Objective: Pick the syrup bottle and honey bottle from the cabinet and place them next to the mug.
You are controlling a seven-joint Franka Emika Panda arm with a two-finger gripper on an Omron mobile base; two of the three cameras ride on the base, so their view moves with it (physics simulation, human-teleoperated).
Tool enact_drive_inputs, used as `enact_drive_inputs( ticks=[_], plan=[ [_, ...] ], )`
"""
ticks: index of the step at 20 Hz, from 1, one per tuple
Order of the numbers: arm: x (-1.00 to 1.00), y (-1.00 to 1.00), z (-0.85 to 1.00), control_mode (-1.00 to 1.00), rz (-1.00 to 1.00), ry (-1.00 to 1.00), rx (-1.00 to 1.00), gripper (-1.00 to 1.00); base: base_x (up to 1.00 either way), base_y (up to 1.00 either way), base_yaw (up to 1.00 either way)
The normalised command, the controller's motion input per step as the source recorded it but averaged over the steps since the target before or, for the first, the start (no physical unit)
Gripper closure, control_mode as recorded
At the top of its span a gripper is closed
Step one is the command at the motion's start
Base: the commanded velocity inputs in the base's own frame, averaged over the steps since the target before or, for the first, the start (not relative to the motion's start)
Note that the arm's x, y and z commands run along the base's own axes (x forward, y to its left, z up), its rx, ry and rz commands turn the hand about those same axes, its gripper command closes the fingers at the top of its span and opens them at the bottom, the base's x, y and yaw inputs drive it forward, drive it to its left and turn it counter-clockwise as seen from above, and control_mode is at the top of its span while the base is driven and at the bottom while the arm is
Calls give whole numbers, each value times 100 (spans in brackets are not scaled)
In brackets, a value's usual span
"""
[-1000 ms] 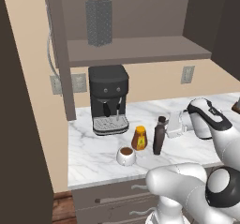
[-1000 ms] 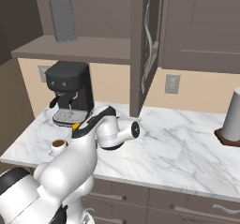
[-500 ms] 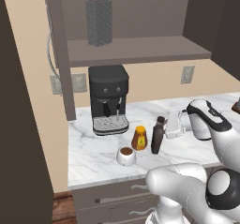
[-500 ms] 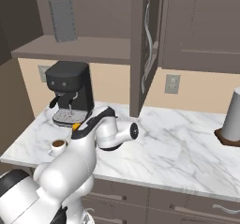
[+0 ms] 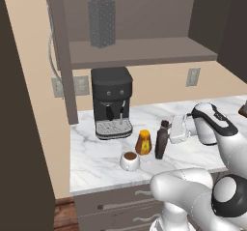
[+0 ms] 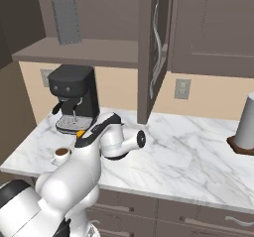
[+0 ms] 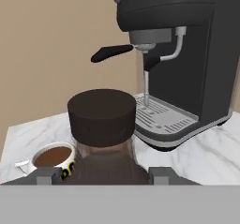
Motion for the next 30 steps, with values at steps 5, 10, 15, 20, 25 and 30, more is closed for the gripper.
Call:
enact_drive_inputs(
  ticks=[5,10,15,20,25,30],
  plan=[
    [0,0,0,-100,0,0,0,-100,0,0,0],
    [0,0,0,-100,0,0,0,-100,0,0,0],
    [0,0,0,-100,0,0,0,-100,0,0,0],
    [0,0,0,-100,0,0,0,-100,0,0,0],
    [-1,0,5,-100,0,-1,0,-100,0,0,0],
    [-13,0,17,-100,0,-8,0,-100,0,0,0]
  ],
)
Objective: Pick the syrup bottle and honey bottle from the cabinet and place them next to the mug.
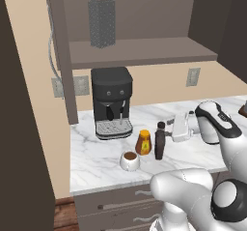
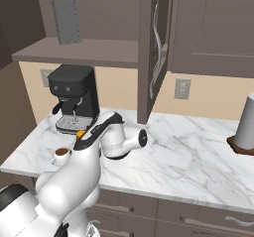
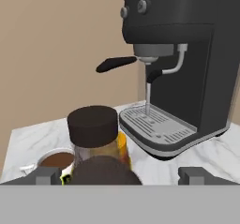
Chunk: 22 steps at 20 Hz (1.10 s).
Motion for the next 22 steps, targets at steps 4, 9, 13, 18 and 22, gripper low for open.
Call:
enact_drive_inputs(
  ticks=[4,9,13,18,22],
  plan=[
    [-15,0,13,-100,0,-10,0,-100,0,0,0],
    [-23,0,9,-100,0,-6,0,-100,0,0,0],
    [-42,-11,6,-100,0,-4,0,-100,0,0,0],
    [-48,-14,21,-100,-5,-5,0,-100,0,0,0],
    [-46,-14,65,-100,-11,-2,0,-100,0,0,0]
  ],
)
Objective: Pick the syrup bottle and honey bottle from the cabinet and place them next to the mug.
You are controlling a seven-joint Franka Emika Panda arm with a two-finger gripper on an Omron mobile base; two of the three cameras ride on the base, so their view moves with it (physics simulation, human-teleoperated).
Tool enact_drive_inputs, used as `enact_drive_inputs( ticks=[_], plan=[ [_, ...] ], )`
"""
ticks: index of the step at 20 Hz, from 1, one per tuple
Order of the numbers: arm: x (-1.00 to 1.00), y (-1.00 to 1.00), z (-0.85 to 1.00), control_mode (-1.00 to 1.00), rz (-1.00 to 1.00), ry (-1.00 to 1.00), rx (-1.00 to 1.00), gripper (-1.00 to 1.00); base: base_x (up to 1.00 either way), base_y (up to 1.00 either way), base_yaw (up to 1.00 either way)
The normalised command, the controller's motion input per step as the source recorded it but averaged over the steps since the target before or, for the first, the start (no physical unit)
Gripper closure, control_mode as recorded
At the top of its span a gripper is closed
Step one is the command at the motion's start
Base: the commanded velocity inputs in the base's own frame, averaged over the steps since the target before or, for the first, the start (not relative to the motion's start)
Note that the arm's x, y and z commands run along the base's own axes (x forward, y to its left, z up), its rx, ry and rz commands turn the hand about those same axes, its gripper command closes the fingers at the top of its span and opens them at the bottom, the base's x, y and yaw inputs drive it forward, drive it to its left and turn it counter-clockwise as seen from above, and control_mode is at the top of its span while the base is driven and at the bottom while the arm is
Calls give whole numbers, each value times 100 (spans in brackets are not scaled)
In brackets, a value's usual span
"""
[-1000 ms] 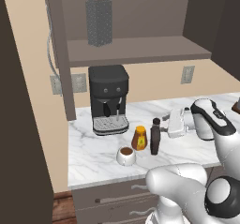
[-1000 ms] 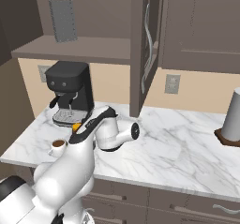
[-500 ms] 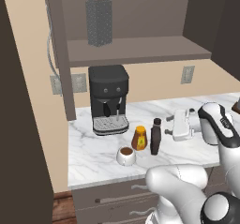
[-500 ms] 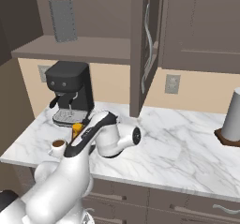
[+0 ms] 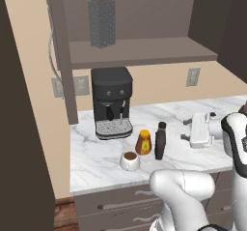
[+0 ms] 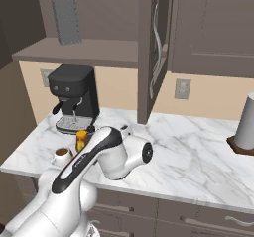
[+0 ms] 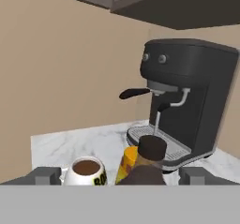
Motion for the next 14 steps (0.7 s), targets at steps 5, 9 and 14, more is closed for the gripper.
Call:
enact_drive_inputs(
  ticks=[5,9,14],
  plan=[
    [-42,0,90,-100,-16,0,-1,-100,0,0,0],
    [-58,0,69,-100,-15,0,-5,-100,0,0,0],
    [-57,4,76,-100,-14,0,-6,-100,0,0,0]
  ],
)
